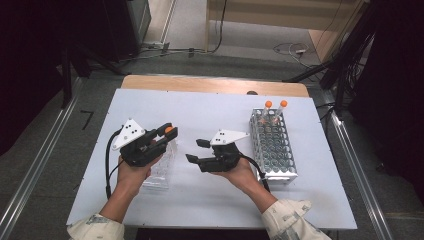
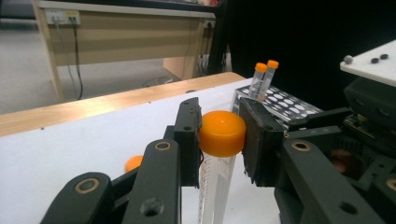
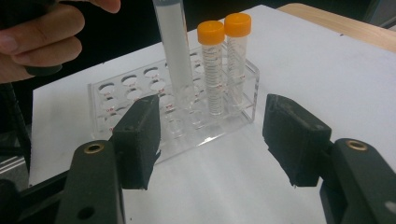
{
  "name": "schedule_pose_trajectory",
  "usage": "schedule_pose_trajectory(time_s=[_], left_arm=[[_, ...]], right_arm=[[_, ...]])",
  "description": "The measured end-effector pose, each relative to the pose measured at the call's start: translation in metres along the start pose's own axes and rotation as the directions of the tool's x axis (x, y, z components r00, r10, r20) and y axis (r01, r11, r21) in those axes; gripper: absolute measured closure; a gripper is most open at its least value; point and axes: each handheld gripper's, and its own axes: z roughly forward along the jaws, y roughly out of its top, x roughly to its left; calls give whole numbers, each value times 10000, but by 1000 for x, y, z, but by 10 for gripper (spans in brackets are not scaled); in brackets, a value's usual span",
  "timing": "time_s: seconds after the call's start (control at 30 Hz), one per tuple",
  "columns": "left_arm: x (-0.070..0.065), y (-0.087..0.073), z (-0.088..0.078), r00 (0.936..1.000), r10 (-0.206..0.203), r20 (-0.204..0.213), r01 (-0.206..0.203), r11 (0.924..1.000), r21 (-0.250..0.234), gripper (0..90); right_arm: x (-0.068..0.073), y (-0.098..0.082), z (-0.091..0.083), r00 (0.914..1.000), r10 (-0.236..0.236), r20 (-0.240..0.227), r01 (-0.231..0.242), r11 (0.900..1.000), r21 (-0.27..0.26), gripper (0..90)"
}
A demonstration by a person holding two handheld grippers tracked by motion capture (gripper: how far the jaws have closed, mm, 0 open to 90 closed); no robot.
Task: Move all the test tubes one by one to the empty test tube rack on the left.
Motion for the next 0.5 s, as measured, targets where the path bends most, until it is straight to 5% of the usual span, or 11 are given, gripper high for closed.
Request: schedule_pose_trajectory(time_s=[0.5], left_arm=[[14, -4, -6, 9986, 18, -527, -25, 9999, -143, 699]], right_arm=[[0, -1, -3, 10000, -14, 41, 14, 10000, -38, 373]])
